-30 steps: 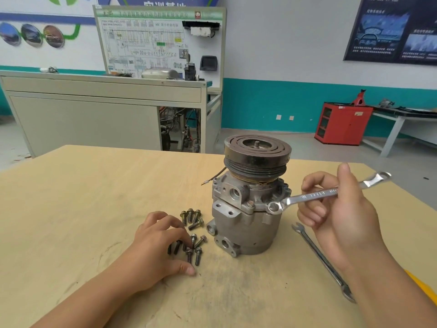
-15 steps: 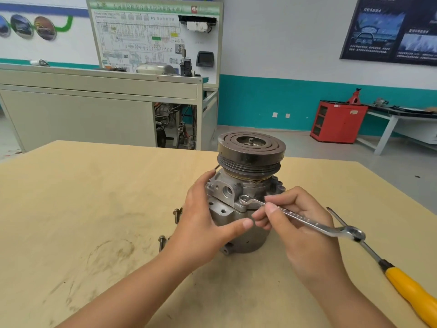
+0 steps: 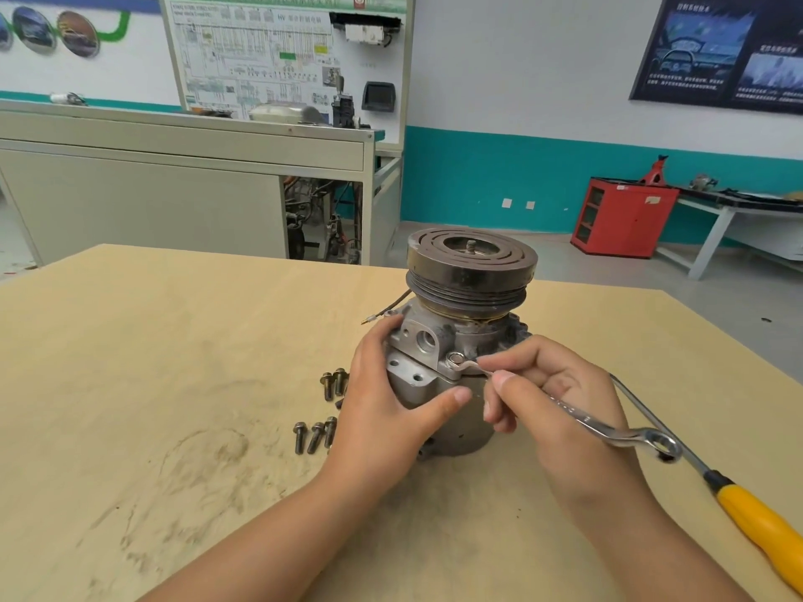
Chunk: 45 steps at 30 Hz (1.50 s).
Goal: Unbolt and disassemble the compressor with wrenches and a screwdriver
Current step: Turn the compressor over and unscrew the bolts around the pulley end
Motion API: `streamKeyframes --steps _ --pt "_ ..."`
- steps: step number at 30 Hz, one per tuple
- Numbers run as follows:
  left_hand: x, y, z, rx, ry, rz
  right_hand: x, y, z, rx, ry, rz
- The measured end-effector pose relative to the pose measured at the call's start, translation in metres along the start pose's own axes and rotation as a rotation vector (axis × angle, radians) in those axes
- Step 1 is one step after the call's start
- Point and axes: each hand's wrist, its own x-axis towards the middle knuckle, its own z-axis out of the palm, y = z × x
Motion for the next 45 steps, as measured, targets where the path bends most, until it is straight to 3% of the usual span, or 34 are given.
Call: streamKeyframes --steps 4,11,13,19,22,37,43,45 --pt "0.001 0.000 0.000 0.006 0.019 0.009 0.007 0.002 -0.006 0.174 -0.037 0.112" --pt "0.001 -0.004 0.001 0.031 0.023 0.027 0.026 -0.003 -0.019 0.484 -0.098 0.484" --pt "0.001 -0.006 0.001 0.039 0.026 0.031 0.025 -0.002 -0.019 0.509 -0.080 0.470" --pt "0.001 -0.006 0.001 0.038 0.020 0.035 0.005 0.002 -0.003 0.369 -0.022 0.085" --pt "0.000 -0.006 0.000 0.028 0.012 0.030 -0.001 0.004 0.005 0.293 0.043 0.048" --pt "0.001 -0.009 0.000 0.041 0.011 0.033 -0.006 -0.008 0.010 0.320 0.085 0.269" --pt "0.003 -0.009 -0.001 0.027 0.032 0.055 0.026 -0.012 -0.018 0.393 -0.009 0.586" --pt "0.003 -0.008 -0.002 0.028 0.034 0.057 0.031 -0.010 -0.022 0.383 0.016 0.582"
